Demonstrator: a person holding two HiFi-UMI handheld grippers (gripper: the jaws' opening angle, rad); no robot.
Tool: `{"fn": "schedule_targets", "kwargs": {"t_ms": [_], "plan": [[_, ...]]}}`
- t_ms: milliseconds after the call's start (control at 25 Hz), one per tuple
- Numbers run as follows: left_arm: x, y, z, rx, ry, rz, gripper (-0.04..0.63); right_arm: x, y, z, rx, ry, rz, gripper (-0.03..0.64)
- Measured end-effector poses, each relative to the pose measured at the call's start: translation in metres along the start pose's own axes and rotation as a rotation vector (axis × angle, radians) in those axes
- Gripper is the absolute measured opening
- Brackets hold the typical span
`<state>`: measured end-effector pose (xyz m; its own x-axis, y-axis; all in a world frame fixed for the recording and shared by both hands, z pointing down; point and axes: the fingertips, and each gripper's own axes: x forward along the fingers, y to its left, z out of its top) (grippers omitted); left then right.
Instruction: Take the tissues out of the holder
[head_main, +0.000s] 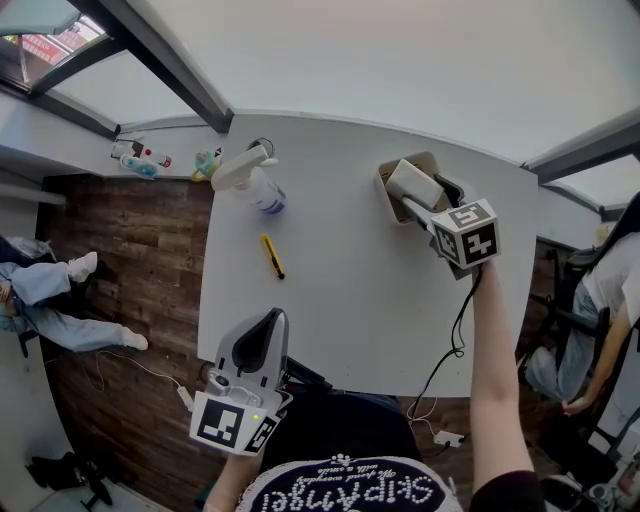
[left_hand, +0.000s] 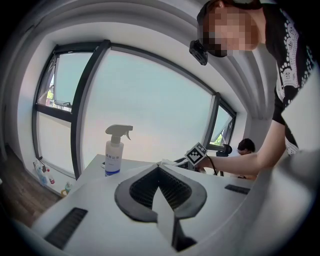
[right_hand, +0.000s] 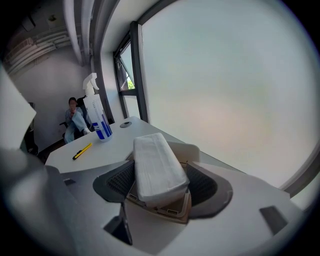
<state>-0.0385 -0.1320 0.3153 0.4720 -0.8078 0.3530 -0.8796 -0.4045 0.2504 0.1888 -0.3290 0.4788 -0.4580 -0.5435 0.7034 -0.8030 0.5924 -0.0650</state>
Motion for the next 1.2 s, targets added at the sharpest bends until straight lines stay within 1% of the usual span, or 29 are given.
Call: {"fn": "schedule_targets", "kwargs": {"t_ms": [120, 240, 600, 920, 1200], "plan": [[0.0, 0.0, -0.001, -0.001, 0.003, 0.002, 0.002, 0.001, 0.002, -0.001, -0.006, 0.011, 0.033, 0.324], [0.001, 0.0, -0.001, -0.003, 0.005, 0.001, 0.002, 0.001, 0.006, -0.003, -0.035, 0.03, 0.065, 0.322], [0.001, -0.001, -0.002, -0.008, 0.006, -0.001, 0.002, 0.003, 0.006, -0.005, -0.072, 0.043, 0.055, 0.311], [0.0, -0.002, -0.003, -0.009, 0.01, 0.001, 0.002, 0.006, 0.009, -0.009, -0.088, 0.063, 0.079, 0.304], [0.003, 0.0, 0.006, 0.002, -0.024, 0.006, 0.002, 0.005, 0.001, -0.008, -0.121, 0.09, 0.075, 0.293]]}}
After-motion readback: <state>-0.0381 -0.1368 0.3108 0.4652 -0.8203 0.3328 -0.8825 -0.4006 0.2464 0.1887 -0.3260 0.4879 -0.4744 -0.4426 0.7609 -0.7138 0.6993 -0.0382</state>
